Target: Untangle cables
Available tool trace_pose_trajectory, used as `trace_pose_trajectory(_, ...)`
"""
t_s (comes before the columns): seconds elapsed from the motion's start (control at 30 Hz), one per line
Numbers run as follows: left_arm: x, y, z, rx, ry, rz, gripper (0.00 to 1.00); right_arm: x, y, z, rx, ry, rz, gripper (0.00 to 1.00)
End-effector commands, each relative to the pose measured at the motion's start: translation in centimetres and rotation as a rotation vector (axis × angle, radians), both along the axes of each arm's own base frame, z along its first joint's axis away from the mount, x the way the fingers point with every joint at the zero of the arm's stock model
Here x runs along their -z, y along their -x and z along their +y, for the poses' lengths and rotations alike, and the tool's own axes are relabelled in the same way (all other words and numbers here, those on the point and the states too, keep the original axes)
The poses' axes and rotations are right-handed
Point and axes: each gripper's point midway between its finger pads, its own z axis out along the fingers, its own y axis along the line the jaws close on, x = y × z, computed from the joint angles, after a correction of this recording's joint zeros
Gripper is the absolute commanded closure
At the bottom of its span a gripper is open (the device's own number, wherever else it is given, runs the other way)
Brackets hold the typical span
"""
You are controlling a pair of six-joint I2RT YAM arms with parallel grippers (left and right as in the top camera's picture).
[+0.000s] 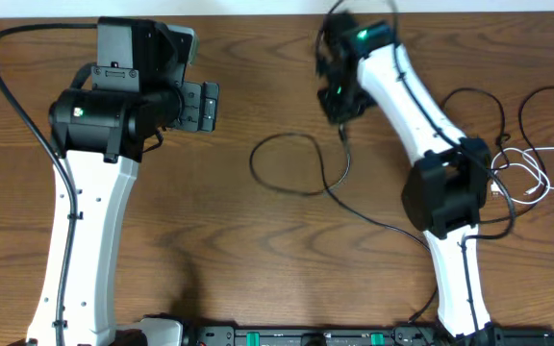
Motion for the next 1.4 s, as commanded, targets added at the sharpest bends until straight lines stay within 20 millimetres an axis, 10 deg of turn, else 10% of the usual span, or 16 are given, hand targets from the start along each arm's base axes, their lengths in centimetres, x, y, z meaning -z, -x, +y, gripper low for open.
trace_pose_trajectory(0.0, 0.0, -0.2, -0.1, -0.003, 0.015, 0.003, 0.13, -4.6, -2.3, -2.6, 0.071, 0.021, -0.122, 0.99)
trace_pose_trajectory(0.4, 0.0, -0.1, -0.5, 0.014, 0.035, 0.005, 0.13, -9.6, -2.0, -10.0, 0.201, 0.027, -0.128, 0.99)
trace_pose_trajectory(0.8, 0.0, -0.1, -0.5, 0.016, 0.033, 0.005, 0.13, -9.5, -0.4, -4.8, 0.077, -0.003, -0.109, 0.42)
trace_pose_trajectory(1.13, 0.1, 0.3, -1.4, 0.070, 0.057, 0.017, 0.09, -7.5, 1.8, -0.4, -0.035, -0.015, -0.043, 0.28)
trace_pose_trajectory(1.37, 2.7, -0.2, -2.7, 0.121, 0.105, 0.115, 0.08, -6.9, 1.2, -0.7, -0.024, 0.030, -0.066, 0.25)
